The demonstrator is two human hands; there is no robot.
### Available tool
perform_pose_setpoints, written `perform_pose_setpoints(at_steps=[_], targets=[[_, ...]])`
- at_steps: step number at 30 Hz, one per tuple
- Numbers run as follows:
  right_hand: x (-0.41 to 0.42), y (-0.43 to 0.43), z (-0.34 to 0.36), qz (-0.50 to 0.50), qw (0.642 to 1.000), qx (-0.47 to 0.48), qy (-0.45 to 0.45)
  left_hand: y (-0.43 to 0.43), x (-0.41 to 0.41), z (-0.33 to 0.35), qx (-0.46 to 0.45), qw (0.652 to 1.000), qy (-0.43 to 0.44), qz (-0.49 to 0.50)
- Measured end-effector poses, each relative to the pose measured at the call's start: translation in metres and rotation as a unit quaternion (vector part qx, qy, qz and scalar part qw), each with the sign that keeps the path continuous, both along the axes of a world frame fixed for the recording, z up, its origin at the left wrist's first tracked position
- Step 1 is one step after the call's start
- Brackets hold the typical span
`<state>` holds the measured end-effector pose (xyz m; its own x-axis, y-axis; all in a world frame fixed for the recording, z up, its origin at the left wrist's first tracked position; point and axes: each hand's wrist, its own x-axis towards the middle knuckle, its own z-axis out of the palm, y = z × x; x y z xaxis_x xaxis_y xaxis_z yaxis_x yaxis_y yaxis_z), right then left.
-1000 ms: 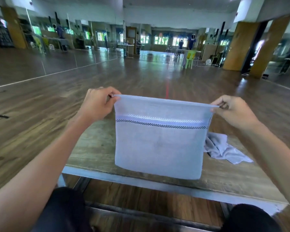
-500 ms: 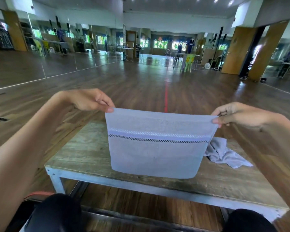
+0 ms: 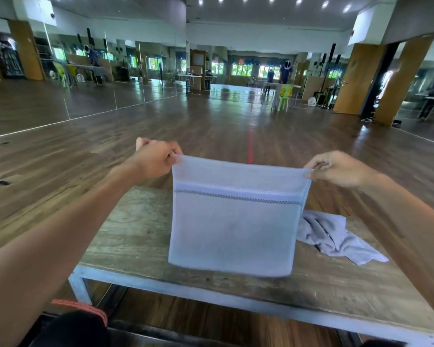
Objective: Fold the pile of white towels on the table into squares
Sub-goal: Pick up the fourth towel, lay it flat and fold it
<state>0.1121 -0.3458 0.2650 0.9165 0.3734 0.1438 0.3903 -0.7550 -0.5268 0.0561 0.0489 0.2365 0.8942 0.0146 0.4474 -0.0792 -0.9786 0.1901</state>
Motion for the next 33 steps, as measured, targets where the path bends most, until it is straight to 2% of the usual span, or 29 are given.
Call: perform_pose_setpoints(at_steps=[3,5,7,9,11,14,19,22,25,27,31,33], targets=[[0.008,0.005,0.016,-0.054,0.991,0.019,-0.125,-0.004,0.006,0.023,0.022,0.991,-0.132,0.005],[0.011,0.006,0.022,-0.073,0.980,0.064,-0.176,-0.004,0.007,0.034,0.021,0.981,-0.193,0.002],[0.009,0.006,0.017,-0.071,0.971,0.089,-0.209,-0.005,0.003,0.034,0.019,0.974,-0.228,-0.002],[0.003,0.006,0.001,-0.060,0.974,0.081,-0.204,-0.003,-0.003,0.018,0.032,0.976,-0.217,-0.013],[0.000,0.002,-0.030,-0.049,0.984,0.050,-0.165,0.004,-0.011,-0.012,0.059,0.985,-0.154,-0.043],[-0.010,-0.007,-0.088,-0.016,0.998,0.026,-0.049,0.013,-0.028,-0.070,0.070,0.994,-0.009,-0.087],[-0.047,-0.009,-0.166,0.049,0.997,-0.045,0.048,0.013,-0.067,-0.152,0.067,0.972,0.185,-0.126],[-0.065,-0.014,-0.194,0.073,0.984,-0.089,0.138,0.012,-0.087,-0.181,0.035,0.944,0.286,-0.159],[-0.080,-0.021,-0.206,0.097,0.961,-0.099,0.239,0.011,-0.105,-0.191,-0.038,0.906,0.381,-0.180],[-0.085,-0.022,-0.203,0.115,0.947,-0.107,0.282,0.008,-0.113,-0.189,-0.062,0.881,0.436,-0.172],[-0.087,-0.021,-0.189,0.146,0.913,-0.129,0.359,0.006,-0.117,-0.180,-0.110,0.804,0.550,-0.197],[-0.086,-0.021,-0.188,0.157,0.905,-0.131,0.374,0.008,-0.114,-0.175,-0.113,0.793,0.565,-0.198]])
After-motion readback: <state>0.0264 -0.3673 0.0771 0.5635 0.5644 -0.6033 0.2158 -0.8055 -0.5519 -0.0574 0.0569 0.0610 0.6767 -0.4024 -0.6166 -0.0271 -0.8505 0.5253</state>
